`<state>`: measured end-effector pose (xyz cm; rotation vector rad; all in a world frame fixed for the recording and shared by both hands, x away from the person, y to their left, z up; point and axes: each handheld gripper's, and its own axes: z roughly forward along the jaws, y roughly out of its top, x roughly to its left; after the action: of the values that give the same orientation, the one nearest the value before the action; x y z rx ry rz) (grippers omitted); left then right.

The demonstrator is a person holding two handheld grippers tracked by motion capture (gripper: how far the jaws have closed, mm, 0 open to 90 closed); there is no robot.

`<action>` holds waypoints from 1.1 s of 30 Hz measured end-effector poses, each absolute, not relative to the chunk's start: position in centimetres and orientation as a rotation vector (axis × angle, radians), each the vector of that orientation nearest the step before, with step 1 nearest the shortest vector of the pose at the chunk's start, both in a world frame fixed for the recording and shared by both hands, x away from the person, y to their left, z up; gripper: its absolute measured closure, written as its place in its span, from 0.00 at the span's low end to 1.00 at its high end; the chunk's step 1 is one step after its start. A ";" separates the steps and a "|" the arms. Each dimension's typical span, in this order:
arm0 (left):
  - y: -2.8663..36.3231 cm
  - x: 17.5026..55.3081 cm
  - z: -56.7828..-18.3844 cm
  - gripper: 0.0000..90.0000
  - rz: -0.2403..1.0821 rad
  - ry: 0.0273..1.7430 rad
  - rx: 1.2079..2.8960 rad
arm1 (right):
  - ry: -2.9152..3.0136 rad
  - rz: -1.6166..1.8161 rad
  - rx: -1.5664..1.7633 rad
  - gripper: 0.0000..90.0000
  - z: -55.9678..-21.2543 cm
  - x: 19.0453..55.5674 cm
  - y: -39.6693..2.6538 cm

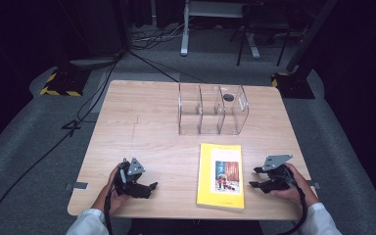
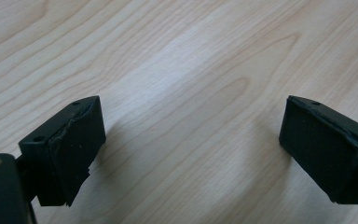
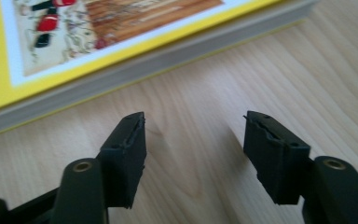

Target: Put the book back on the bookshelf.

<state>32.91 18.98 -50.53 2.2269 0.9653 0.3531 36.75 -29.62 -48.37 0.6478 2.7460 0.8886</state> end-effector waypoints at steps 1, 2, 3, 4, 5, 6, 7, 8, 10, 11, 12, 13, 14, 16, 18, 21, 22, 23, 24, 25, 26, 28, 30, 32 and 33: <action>18.7 32.8 -50.5 0.08 0.349 0.958 2.228 | 2.763 0.880 0.635 0.48 -48.3 36.8 -29.2; 18.3 32.7 -50.5 0.08 0.344 0.957 2.230 | 2.778 0.856 0.609 0.48 -48.1 36.8 -28.7; 18.1 32.6 -50.5 0.08 0.343 0.954 2.229 | 2.803 0.829 0.585 0.49 -48.0 36.9 -28.1; 17.9 32.5 -50.5 0.08 0.343 0.943 2.232 | 2.823 0.819 0.570 0.51 -47.9 37.0 -27.7; 17.7 32.4 -50.5 0.08 0.333 0.925 2.242 | 2.838 0.807 0.559 0.52 -47.8 37.1 -27.4; 17.6 32.4 -50.5 0.08 0.331 0.911 2.248 | 2.856 0.788 0.546 0.54 -47.7 37.2 -27.0; 17.5 32.4 -50.5 0.08 0.337 0.906 2.252 | 2.869 0.770 0.522 0.54 -47.6 37.3 -26.8; 17.4 32.4 -50.5 0.08 0.329 0.904 2.250 | 2.883 0.754 0.506 0.56 -47.5 37.3 -26.5; 17.2 32.3 -50.5 0.08 0.318 0.868 2.261 | 2.916 0.732 0.466 0.60 -47.4 37.2 -26.1; 17.2 32.3 -50.5 0.08 0.313 0.859 2.265 | 2.919 0.717 0.462 0.60 -47.3 37.2 -26.0; 17.1 32.3 -50.5 0.08 0.308 0.861 2.267 | 2.932 0.712 0.458 0.60 -47.3 37.2 -25.9; 17.0 32.3 -50.5 0.07 0.311 0.863 2.266 | 2.949 0.710 0.444 0.59 -47.3 37.2 -25.9; 16.8 32.3 -50.5 0.07 0.306 0.859 2.266 | 2.956 0.709 0.424 0.59 -47.3 37.1 -25.8; 16.6 32.2 -50.5 0.07 0.306 0.841 2.278 | 2.966 0.695 0.426 0.60 -47.2 37.1 -25.7; 16.4 32.1 -50.5 0.07 0.301 0.839 2.272 | 2.969 0.690 0.405 0.60 -47.2 37.0 -25.6; 16.0 32.0 -50.5 0.07 0.297 0.839 2.275 | 2.971 0.686 0.407 0.59 -47.2 37.0 -25.6; 16.0 32.0 -50.5 0.07 0.297 0.839 2.275 | 2.971 0.686 0.407 0.59 -47.2 37.0 -25.6; 15.8 32.0 -50.5 0.07 0.295 0.823 2.279 | 2.958 0.723 0.415 0.58 -47.3 36.8 -25.6; 15.8 32.0 -50.5 0.07 0.295 0.823 2.279 | 2.953 0.743 0.402 0.58 -47.4 36.7 -25.6; 15.7 32.0 -50.5 0.07 0.295 0.824 2.277 | 2.947 0.770 0.409 0.58 -47.5 36.6 -25.5; 15.7 32.0 -50.5 0.07 0.297 0.822 2.278 | 2.940 0.800 0.406 0.58 -47.6 36.5 -25.5; 15.7 32.0 -50.5 0.07 0.297 0.822 2.278 | 2.921 0.885 0.408 0.58 -47.9 36.3 -25.5; 15.7 32.0 -50.5 0.07 0.296 0.819 2.279 | 2.904 0.945 0.406 0.58 -48.2 36.0 -25.5; 15.7 32.0 -50.5 0.07 0.299 0.817 2.278 | 2.880 0.992 0.422 0.58 -48.1 35.7 -25.5; 15.7 32.0 -50.5 0.08 0.300 0.817 2.278 | 2.868 1.032 0.438 0.58 -48.0 35.6 -25.6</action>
<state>31.95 15.67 -50.54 2.2776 0.8171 0.2999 35.56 -25.58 -48.01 0.4376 2.8682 1.0318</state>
